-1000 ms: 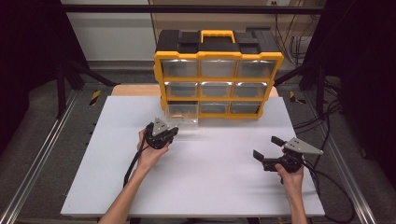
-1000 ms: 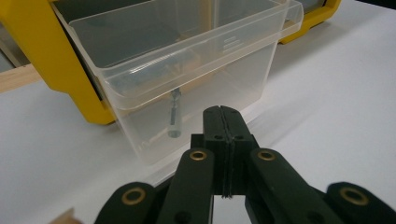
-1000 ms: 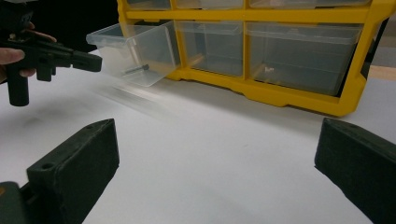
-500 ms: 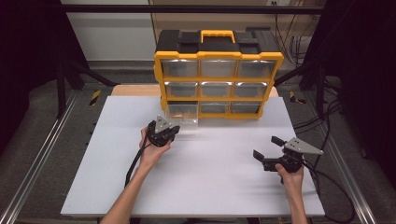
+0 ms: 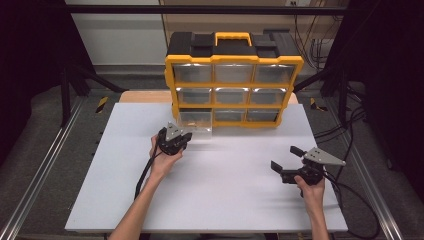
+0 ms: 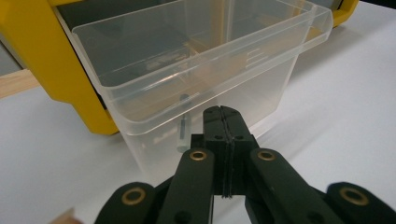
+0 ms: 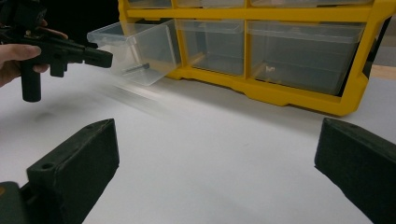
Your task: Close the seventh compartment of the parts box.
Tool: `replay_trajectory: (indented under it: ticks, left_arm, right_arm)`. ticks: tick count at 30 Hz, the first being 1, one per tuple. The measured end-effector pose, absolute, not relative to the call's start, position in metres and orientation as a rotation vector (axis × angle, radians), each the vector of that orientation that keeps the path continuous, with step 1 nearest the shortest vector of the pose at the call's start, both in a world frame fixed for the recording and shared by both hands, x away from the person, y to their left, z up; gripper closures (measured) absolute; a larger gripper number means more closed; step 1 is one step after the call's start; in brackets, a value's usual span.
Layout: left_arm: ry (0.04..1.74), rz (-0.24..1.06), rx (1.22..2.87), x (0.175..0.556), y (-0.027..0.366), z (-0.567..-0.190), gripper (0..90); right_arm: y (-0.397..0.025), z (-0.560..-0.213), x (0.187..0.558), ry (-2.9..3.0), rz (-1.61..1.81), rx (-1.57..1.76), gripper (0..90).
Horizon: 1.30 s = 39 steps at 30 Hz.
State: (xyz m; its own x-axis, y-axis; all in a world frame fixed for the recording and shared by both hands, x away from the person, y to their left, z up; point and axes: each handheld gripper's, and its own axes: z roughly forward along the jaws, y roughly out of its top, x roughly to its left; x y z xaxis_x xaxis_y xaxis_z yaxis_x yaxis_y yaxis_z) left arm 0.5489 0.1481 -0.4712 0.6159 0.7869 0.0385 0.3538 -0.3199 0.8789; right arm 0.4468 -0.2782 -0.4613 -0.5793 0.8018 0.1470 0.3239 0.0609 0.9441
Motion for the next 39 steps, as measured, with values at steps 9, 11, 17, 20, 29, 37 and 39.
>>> replay_trajectory:
  ticks: [9,11,17,20,29,37,39]
  left_arm:
    - [0.9,0.595,1.929,0.552,0.147,-0.471,89.3]
    - [0.9,0.596,1.927,0.552,0.146,-0.471,89.3]
    - [0.905,0.599,1.928,0.555,0.144,-0.47,89.3]
    - [0.91,0.599,1.924,0.557,0.143,-0.47,89.3]
    - [0.924,0.6,1.921,0.561,0.142,-0.469,89.3]
    - [0.93,0.601,1.919,0.565,0.143,-0.469,89.3]
    - [0.93,0.606,1.925,0.566,0.143,-0.469,89.3]
  right_arm:
    - [-0.278,-0.461,0.447,1.936,1.536,1.121,0.5]
    - [-0.278,-0.461,0.447,1.934,1.536,1.12,0.5]
    - [-0.278,-0.461,0.447,1.932,1.535,1.118,0.5]
    - [-0.278,-0.461,0.447,1.933,1.534,1.117,0.5]
    - [-0.277,-0.462,0.447,1.939,1.538,1.121,0.5]
    - [-0.277,-0.462,0.447,1.941,1.536,1.12,0.5]
    - [-0.277,-0.462,0.447,1.94,1.537,1.119,0.5]
